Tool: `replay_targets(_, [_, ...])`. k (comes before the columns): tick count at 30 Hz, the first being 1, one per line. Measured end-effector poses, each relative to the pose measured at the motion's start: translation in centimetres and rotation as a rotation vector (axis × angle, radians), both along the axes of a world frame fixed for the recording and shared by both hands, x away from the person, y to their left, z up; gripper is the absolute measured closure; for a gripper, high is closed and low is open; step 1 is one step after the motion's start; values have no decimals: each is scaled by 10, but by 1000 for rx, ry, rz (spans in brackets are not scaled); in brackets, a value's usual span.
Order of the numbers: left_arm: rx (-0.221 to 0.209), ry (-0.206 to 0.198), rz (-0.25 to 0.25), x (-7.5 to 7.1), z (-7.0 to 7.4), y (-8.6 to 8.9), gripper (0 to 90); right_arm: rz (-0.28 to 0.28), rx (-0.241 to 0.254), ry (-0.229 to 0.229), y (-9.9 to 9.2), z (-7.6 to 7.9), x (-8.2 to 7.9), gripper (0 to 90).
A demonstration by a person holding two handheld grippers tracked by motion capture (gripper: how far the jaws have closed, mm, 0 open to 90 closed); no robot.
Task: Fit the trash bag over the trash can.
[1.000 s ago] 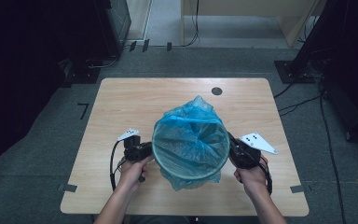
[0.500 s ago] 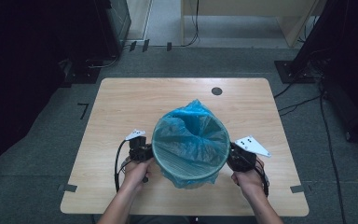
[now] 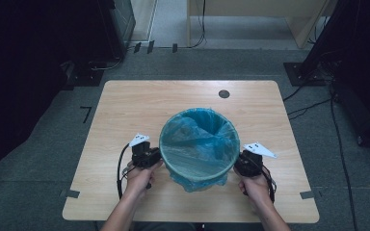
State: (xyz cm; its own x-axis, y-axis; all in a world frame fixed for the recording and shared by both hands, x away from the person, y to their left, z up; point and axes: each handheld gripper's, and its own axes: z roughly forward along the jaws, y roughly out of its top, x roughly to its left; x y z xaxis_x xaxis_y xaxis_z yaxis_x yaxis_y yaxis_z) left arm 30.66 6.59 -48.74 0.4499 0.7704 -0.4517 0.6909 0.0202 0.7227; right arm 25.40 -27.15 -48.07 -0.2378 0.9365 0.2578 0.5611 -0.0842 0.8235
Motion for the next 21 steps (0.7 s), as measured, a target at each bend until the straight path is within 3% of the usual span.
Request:
replay_targets(2, [18,39,3,1,-10,1,893,-4,-20,-43,1,9,-4,900])
replay_targets(4, [53,44,8,0,-13,2,888,-14,-54,-64,1,14,-6,900])
replay_targets(8, [207,-62,76,-3,-9,7,879,-26,-82,-15,0,1,-3,900])
replay_targets(9, [220,-73,95,-3,-9,9,879,-24,-77,1,1,-4,-3,900])
replay_targets(13, [138,-62,89,-1,-14,16,857,-15,-91,15,5,-10,-4,900])
replay_targets(16, [78,-114,114,-8,-15,19,683,-22,-107,16,6,-15,-6,900])
replay_targets(18, [7,-137,120,-13,-9,26,582,-20,-105,19,5,-19,-8,900])
replay_targets(21, [-49,-233,118,-26,5,38,518,-42,-107,15,1,-18,-8,900])
